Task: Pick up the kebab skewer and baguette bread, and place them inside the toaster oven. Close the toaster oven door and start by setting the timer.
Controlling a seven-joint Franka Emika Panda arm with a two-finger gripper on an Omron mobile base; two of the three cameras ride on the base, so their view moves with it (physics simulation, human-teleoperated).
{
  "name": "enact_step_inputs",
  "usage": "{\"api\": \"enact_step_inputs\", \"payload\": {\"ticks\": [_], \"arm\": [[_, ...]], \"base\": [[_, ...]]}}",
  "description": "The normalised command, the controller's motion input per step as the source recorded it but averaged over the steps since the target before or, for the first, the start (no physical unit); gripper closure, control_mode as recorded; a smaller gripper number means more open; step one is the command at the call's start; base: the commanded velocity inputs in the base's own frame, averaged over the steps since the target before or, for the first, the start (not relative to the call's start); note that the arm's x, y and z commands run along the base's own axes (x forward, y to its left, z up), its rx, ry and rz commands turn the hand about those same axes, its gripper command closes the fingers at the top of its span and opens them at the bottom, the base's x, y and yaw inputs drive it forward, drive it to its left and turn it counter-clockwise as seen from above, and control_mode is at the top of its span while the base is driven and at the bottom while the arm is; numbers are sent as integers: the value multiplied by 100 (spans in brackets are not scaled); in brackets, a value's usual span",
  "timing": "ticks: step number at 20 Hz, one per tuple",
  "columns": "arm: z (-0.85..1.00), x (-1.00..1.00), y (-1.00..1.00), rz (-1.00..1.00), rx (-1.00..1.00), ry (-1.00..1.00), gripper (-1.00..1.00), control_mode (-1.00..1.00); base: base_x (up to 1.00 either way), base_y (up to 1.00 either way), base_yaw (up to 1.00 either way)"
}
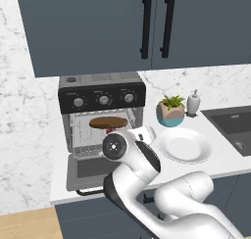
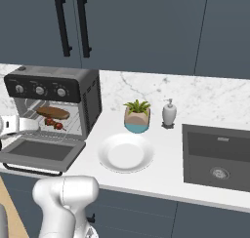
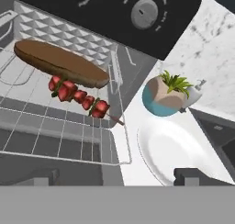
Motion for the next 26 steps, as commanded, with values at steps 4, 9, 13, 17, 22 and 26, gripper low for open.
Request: {"api": "enact_step_inputs", "payload": {"ticks": [4,9,13,17,22,26], "arm": [[-1,1,-6,-15,29,-6,-100,-100],[-15,0,-12,0,38,-10,-100,-100],[-33,1,-8,10,26,-9,-100,-100],[-26,0,3,9,1,-4,-100,-100],[-16,0,14,3,-3,-4,-100,-100],[-1,0,6,1,0,0,-100,-100]], "base": [[0,0,0],[0,0,0],[0,0,0],[0,0,0],[0,0,0],[0,0,0]]}}
